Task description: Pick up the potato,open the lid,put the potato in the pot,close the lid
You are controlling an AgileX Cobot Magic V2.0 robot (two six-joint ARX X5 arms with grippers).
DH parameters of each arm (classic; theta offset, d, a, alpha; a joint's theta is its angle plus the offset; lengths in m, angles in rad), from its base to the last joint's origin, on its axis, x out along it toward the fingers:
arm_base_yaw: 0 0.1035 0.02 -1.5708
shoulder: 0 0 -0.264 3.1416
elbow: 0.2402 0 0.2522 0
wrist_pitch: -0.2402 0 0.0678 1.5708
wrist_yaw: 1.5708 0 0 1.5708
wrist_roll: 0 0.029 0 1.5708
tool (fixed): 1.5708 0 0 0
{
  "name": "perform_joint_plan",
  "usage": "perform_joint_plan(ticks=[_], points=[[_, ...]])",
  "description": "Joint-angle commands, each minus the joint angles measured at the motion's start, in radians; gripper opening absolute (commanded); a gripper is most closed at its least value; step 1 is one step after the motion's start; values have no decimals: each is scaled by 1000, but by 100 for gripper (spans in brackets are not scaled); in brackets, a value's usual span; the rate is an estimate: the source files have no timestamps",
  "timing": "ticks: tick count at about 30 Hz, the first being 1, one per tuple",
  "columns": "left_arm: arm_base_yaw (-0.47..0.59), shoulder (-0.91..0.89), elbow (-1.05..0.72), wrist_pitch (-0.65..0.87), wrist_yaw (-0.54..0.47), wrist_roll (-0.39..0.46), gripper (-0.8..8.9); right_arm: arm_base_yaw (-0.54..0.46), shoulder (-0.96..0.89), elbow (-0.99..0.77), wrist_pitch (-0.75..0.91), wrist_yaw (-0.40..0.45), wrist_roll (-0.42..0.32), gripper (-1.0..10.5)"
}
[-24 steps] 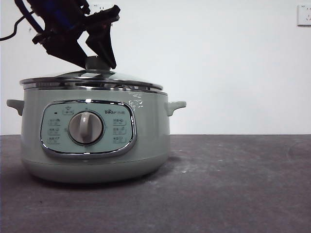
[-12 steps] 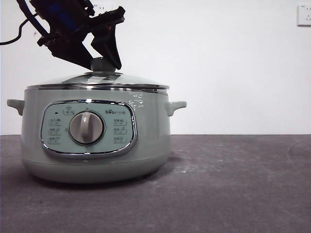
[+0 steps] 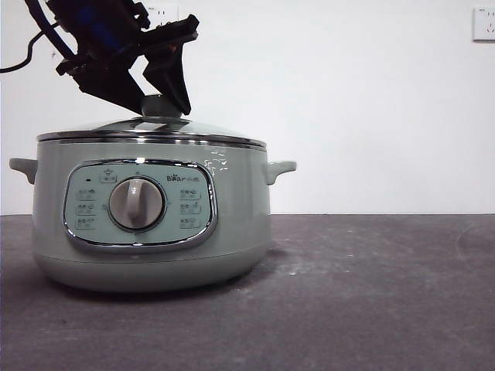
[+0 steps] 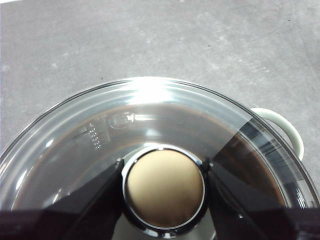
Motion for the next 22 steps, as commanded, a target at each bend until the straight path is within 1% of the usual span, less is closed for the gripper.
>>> perform_joint_plan(ticks=[1, 5, 6, 9, 10, 11, 16, 19, 22], points=[[-6, 2, 2, -23, 2, 10, -9, 0, 3, -2, 3, 3, 10, 436], [-5, 2, 2, -23, 0, 10, 14, 0, 3, -2, 2, 3, 18, 436], [-5, 2, 2, -19, 0, 11, 55, 0, 3, -2, 2, 2, 18, 436], [10, 2, 2, 3, 0, 12, 361, 0, 3, -2, 1, 2, 18, 436], [13, 2, 2, 10, 0, 13, 425, 0, 3, -2, -1, 2, 19, 436], [16, 2, 2, 19, 0, 12, 449, 0, 3, -2, -3, 2, 21, 437], [27, -16, 17, 21, 2, 12, 447, 0, 5, -2, -28, -1, 27, 436], [27, -59, 39, -9, 3, 12, 444, 0, 10, -2, -56, -5, 28, 436], [24, -129, 64, -65, 14, 12, 439, 1, 13, -14, -90, -7, 47, 436]])
